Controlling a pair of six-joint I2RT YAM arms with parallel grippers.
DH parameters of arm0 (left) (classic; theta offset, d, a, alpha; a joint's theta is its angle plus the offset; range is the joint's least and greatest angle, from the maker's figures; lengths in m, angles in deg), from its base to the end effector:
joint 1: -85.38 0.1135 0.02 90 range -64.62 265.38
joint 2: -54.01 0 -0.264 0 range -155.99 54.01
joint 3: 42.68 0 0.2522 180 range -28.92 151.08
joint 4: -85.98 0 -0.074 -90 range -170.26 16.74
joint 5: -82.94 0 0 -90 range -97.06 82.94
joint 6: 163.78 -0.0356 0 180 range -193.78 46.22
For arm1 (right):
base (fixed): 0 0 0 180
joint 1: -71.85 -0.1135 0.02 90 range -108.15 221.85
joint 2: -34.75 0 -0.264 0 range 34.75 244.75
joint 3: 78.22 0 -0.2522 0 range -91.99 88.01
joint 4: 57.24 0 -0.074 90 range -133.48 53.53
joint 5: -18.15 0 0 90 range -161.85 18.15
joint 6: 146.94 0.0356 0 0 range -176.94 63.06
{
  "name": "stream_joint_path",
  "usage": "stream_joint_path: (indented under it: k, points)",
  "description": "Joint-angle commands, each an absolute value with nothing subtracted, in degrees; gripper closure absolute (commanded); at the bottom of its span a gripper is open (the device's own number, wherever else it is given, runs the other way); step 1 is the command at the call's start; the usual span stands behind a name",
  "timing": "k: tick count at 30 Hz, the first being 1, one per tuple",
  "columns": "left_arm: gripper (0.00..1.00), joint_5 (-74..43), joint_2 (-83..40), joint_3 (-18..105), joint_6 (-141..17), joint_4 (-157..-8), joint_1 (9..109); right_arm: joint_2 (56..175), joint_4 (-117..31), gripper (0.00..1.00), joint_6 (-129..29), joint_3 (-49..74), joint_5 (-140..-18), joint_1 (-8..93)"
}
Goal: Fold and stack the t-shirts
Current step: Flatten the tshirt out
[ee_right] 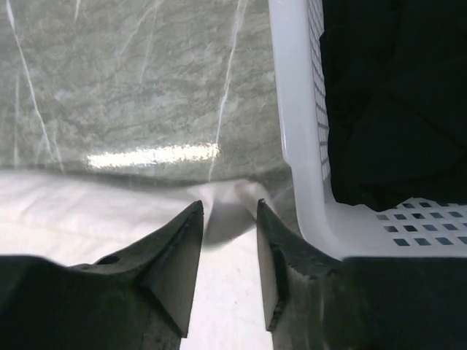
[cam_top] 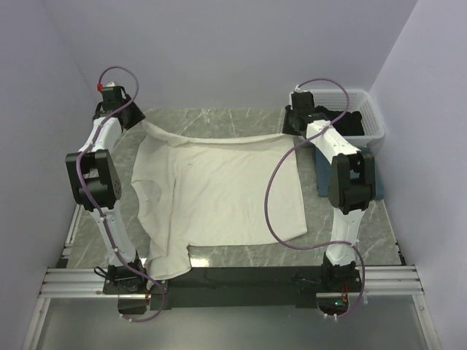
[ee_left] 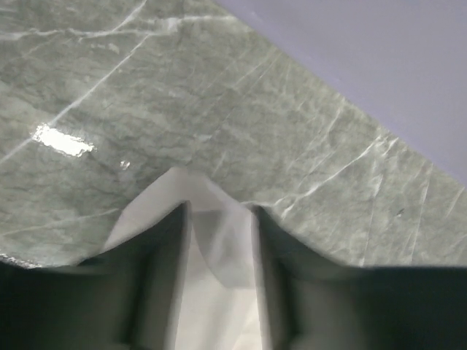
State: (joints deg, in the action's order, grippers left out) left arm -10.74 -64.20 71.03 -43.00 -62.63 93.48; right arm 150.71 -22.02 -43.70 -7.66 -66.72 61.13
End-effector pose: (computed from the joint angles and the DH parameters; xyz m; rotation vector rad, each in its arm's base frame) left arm 0.4804 0.0661 0.2621 -0.7016 2.0967 -0.2916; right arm 0.4602 0.0839 0.2494 0.0966 2.2963 0.1130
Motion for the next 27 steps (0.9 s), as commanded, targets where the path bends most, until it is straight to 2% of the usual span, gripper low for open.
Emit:
stream_joint_path:
  k: [1,3,6,8,20,27]
  points:
    - [0.42,-11.3,-58.9,70.6,-41.7,-62.3,93.6,147.8,-21.4,0.55,-40.5,-9.5,-69.0,61.7]
    - [0.21,-9.7,-56.5,67.1,-41.6,-62.6,93.7,146.1,-20.5,0.5,-39.4,-7.4,-70.3,61.4]
    - [0.08,-5.6,-50.2,60.9,-41.5,-61.8,93.7,142.1,-19.0,0.48,-37.1,-3.3,-70.3,60.3]
    - [0.05,-2.6,-45.2,57.5,-40.6,-59.4,93.7,139.1,-17.0,0.47,-35.1,0.1,-70.0,59.6]
    - [0.11,0.1,-21.6,21.6,-35.3,-49.1,90.4,121.7,-15.8,0.49,-27.3,30.4,-75.4,54.7]
    - [0.18,0.4,-16.8,10.8,-28.6,-50.7,90.4,117.6,-19.0,0.5,-24.3,40.5,-78.8,55.0]
